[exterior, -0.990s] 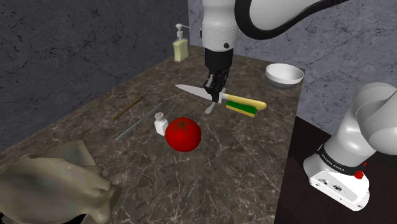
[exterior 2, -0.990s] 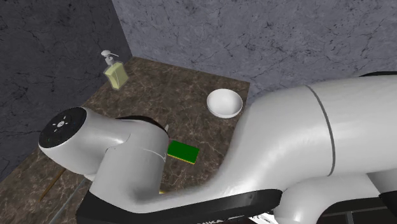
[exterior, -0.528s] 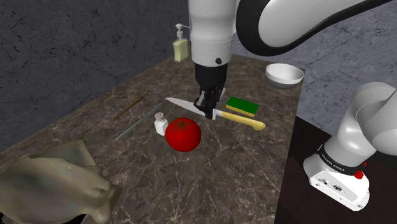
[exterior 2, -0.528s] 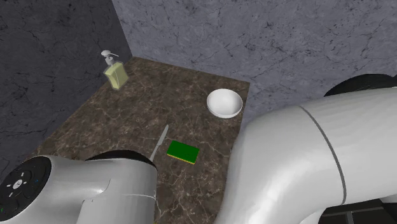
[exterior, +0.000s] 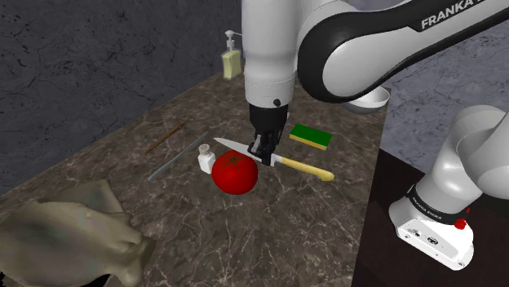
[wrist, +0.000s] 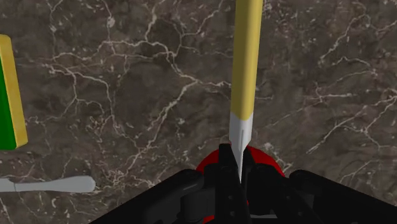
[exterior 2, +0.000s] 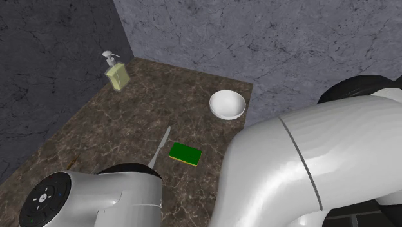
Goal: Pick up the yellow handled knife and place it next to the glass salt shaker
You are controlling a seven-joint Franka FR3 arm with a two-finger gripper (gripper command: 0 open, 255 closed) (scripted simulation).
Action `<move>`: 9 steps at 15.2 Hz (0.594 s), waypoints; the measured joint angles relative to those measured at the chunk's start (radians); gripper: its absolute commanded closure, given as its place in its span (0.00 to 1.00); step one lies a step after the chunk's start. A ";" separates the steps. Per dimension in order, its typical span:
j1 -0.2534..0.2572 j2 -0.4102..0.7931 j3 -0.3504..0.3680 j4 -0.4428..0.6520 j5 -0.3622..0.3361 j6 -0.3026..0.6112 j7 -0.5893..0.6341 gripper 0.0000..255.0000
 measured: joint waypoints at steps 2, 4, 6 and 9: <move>0.000 0.008 0.002 -0.018 -0.002 0.026 0.002 1.00; 0.000 0.020 0.003 -0.035 -0.005 0.054 0.003 1.00; 0.000 0.036 0.006 -0.049 -0.010 0.083 0.008 1.00; 0.000 0.047 0.008 -0.079 -0.014 0.125 0.010 1.00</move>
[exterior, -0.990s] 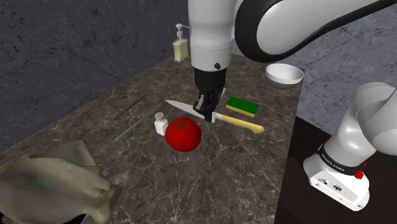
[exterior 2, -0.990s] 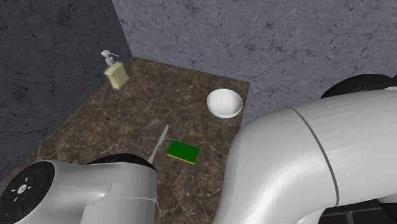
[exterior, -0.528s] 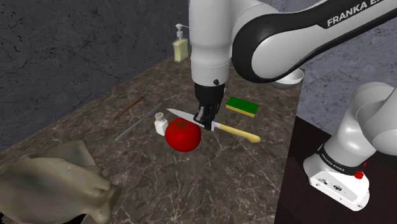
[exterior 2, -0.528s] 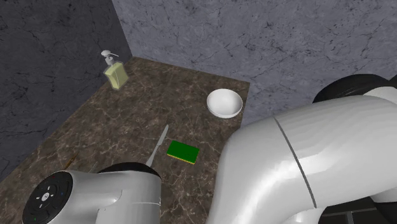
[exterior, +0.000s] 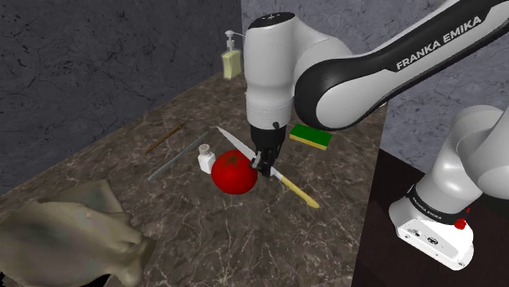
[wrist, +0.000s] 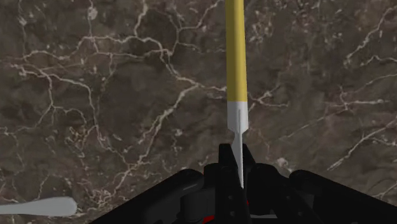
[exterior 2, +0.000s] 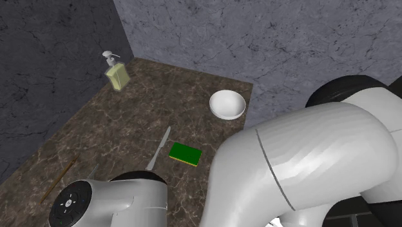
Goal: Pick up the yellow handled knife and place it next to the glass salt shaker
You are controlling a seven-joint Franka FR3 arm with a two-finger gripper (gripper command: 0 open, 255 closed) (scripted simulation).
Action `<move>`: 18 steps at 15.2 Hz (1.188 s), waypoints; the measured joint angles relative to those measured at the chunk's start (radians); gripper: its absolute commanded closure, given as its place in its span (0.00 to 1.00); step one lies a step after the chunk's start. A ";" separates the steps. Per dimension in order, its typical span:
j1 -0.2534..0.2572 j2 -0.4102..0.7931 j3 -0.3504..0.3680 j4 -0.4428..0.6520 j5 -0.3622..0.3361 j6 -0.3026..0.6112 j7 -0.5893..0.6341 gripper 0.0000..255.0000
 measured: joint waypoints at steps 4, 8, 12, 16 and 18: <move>0.000 0.030 0.004 -0.020 -0.012 0.054 0.010 1.00; -0.001 0.063 0.007 -0.046 -0.026 0.115 0.021 1.00; -0.001 0.088 0.008 -0.058 -0.036 0.147 0.028 0.00; 0.005 0.023 0.012 -0.055 -0.021 0.077 0.043 0.00; 0.011 -0.040 0.015 -0.053 -0.006 0.008 0.055 0.00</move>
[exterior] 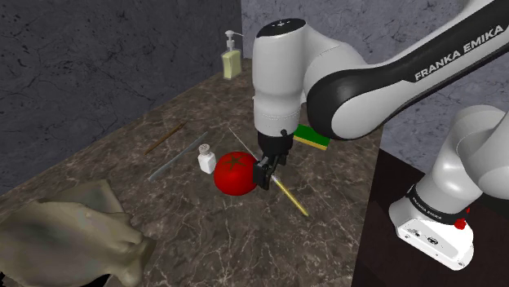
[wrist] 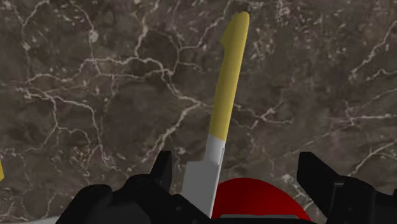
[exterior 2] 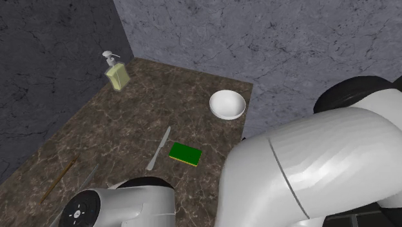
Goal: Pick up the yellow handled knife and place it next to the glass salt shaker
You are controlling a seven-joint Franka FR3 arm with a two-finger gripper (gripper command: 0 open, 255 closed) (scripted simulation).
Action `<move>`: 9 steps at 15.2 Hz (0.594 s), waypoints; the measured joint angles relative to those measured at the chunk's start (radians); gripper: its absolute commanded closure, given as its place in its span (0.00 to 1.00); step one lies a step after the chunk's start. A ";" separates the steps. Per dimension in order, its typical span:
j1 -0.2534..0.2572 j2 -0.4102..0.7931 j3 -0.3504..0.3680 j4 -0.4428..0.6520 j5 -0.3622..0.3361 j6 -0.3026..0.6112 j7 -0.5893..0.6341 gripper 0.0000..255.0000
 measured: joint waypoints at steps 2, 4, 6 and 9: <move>0.005 -0.027 0.006 0.019 0.002 -0.051 0.020 0.00; 0.006 -0.030 0.008 0.005 0.002 -0.042 0.026 0.00; 0.006 -0.019 0.011 -0.007 -0.002 -0.021 0.031 0.00; 0.006 -0.004 0.014 -0.033 -0.007 0.018 0.036 0.00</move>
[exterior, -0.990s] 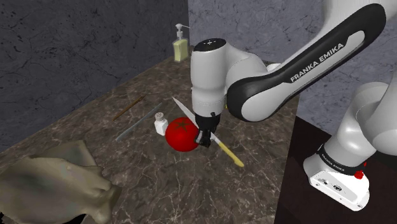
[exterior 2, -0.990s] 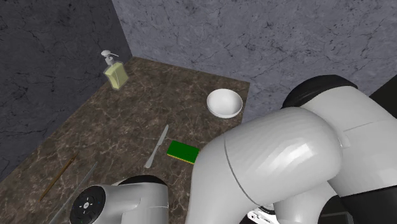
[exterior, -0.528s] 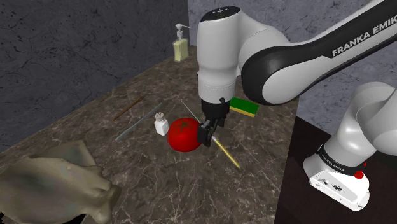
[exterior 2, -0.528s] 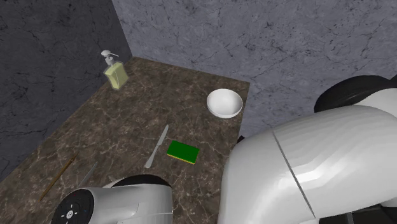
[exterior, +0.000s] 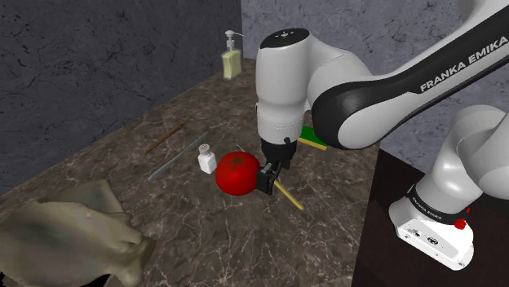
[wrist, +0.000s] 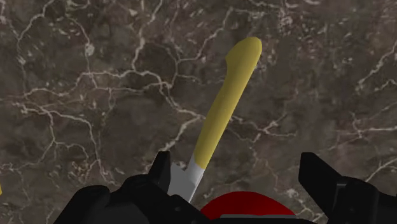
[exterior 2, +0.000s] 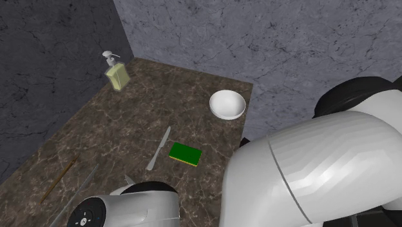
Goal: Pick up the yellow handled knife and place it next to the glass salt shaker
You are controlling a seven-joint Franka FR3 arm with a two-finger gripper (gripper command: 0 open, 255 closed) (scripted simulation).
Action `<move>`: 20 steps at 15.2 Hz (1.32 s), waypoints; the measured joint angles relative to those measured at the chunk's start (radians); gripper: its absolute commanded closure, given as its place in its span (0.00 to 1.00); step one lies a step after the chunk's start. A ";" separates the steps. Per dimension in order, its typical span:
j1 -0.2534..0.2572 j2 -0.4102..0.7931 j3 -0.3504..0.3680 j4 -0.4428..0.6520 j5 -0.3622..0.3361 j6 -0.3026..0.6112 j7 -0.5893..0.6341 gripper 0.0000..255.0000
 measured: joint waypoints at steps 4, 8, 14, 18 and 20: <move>0.000 0.008 0.001 -0.005 -0.003 0.012 0.003 0.00; 0.000 0.008 0.001 -0.005 -0.003 0.013 0.003 1.00; 0.000 0.008 0.001 -0.005 -0.003 0.013 0.003 1.00; 0.000 0.008 0.001 -0.005 -0.003 0.013 0.003 0.00; -0.007 0.029 0.002 0.020 -0.015 -0.001 0.022 0.00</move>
